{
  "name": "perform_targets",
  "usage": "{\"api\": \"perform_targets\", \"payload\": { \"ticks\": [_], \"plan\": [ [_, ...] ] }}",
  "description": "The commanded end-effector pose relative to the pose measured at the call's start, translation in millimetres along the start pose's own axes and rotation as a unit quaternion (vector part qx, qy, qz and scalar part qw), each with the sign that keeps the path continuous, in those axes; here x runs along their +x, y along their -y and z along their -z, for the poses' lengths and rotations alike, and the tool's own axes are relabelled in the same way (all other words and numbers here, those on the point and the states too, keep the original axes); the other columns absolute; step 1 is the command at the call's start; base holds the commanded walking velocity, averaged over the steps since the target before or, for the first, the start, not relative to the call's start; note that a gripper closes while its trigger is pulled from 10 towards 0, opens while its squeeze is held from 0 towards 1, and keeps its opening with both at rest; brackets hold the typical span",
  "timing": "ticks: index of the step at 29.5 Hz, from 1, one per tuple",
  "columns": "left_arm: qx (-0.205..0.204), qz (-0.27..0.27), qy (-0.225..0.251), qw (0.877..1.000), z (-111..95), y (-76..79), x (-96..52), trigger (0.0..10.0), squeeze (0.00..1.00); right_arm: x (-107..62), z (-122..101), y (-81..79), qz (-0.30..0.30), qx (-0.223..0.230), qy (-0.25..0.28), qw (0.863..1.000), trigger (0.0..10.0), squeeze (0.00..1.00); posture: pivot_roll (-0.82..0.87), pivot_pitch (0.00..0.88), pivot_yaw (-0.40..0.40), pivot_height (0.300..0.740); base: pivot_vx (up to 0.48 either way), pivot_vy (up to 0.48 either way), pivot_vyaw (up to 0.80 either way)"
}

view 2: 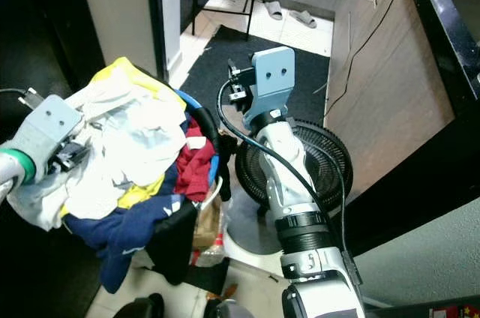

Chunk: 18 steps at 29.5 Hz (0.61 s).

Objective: Clothes washing

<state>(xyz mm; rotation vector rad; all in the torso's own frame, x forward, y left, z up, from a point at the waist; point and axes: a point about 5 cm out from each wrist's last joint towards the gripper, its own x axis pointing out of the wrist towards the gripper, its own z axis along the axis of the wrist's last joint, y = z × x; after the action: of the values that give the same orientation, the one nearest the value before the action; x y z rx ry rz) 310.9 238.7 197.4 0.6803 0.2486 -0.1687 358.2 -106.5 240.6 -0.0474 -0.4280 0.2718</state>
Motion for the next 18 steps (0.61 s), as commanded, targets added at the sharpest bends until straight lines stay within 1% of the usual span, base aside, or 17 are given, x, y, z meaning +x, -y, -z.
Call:
{"api": "perform_targets", "payload": {
  "ticks": [1, 11, 13, 14, 15, 16, 17, 18],
  "plan": [
    [-0.013, 0.011, -0.012, 1.000, 6.3, 6.2, -1.0, 0.0, 0.00, -0.6, 2.5, 0.6, -0.001, 0.000, -0.004, 1.000, 10.0, 0.00, 0.12, 0.107, -0.054, 0.740, 0.000, 0.000, 0.00],
    [-0.020, 0.012, -0.001, 1.000, 2.4, 5.5, -0.2, 0.0, 0.00, -0.3, 2.5, 1.3, 0.001, 0.000, -0.004, 1.000, 10.0, 0.00, 0.12, 0.106, -0.052, 0.740, 0.000, 0.000, 0.00],
    [-0.034, 0.024, 0.024, 0.999, -6.1, 5.6, -1.9, 0.0, 0.00, -0.7, 2.7, 1.4, 0.001, 0.000, -0.004, 1.000, 10.0, 0.00, 0.12, 0.106, -0.052, 0.740, 0.000, 0.000, 0.00],
    [-0.034, 0.024, 0.024, 0.999, -6.1, 5.6, -1.9, 0.0, 0.00, -0.7, 2.7, 1.4, 0.001, 0.000, -0.004, 1.000, 10.0, 0.00, 0.12, 0.106, -0.052, 0.740, 0.000, 0.000, 0.00],
    [-0.047, 0.035, 0.042, 0.997, -12.4, 6.4, -3.8, 0.0, 0.00, -0.8, 2.8, 1.4, 0.001, 0.000, -0.004, 1.000, 10.0, 0.00, 0.12, 0.106, -0.053, 0.740, 0.000, 0.000, 0.00],
    [-0.068, 0.047, 0.071, 0.994, -23.3, 6.8, -6.5, 0.0, 0.00, -0.7, 2.7, 1.4, 0.001, 0.001, -0.004, 1.000, 10.0, 0.00, 0.12, 0.106, -0.054, 0.740, 0.000, 0.000, 0.00],
    [-0.068, 0.047, 0.071, 0.994, -23.3, 6.8, -6.5, 0.0, 0.00, -0.7, 2.7, 1.4, 0.001, 0.001, -0.004, 1.000, 10.0, 0.00, 0.12, 0.106, -0.054, 0.740, 0.000, 0.000, 0.00],
    [-0.100, 0.052, 0.113, 0.987, -39.7, 5.5, -9.2, 0.0, 0.00, -0.6, 2.5, 1.4, 0.001, 0.001, -0.004, 1.000, 10.0, 0.00, 0.12, 0.105, -0.055, 0.740, 0.000, 0.000, 0.00]
  ]
}}
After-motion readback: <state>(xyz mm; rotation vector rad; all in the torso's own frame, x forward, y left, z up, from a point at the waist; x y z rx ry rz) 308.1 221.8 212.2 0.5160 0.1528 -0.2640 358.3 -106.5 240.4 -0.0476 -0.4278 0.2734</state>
